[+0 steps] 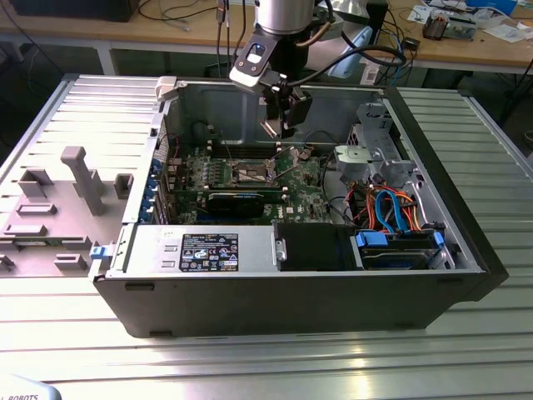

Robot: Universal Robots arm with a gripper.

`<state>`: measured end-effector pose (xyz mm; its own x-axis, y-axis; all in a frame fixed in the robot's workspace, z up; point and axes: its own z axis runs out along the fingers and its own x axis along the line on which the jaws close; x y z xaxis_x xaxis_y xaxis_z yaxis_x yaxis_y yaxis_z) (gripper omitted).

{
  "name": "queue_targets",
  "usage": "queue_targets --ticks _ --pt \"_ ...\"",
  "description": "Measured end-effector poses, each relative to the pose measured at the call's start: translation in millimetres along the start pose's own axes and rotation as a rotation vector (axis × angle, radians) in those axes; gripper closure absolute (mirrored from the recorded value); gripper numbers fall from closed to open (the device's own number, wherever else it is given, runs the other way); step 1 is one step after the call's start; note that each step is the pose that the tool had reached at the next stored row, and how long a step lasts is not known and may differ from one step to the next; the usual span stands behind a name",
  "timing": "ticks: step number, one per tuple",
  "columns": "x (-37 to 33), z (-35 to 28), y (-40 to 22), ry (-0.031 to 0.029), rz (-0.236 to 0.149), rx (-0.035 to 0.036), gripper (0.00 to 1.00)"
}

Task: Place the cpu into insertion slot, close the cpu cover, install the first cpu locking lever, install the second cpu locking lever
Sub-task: 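Place the cpu into insertion slot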

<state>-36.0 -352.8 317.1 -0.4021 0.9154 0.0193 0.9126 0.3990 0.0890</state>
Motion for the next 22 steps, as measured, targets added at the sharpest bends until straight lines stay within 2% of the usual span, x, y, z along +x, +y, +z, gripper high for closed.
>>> queue_targets --ticks 22 --pt "0.0 1.0 -0.1 -0.0013 0.014 -0.0003 0.46"
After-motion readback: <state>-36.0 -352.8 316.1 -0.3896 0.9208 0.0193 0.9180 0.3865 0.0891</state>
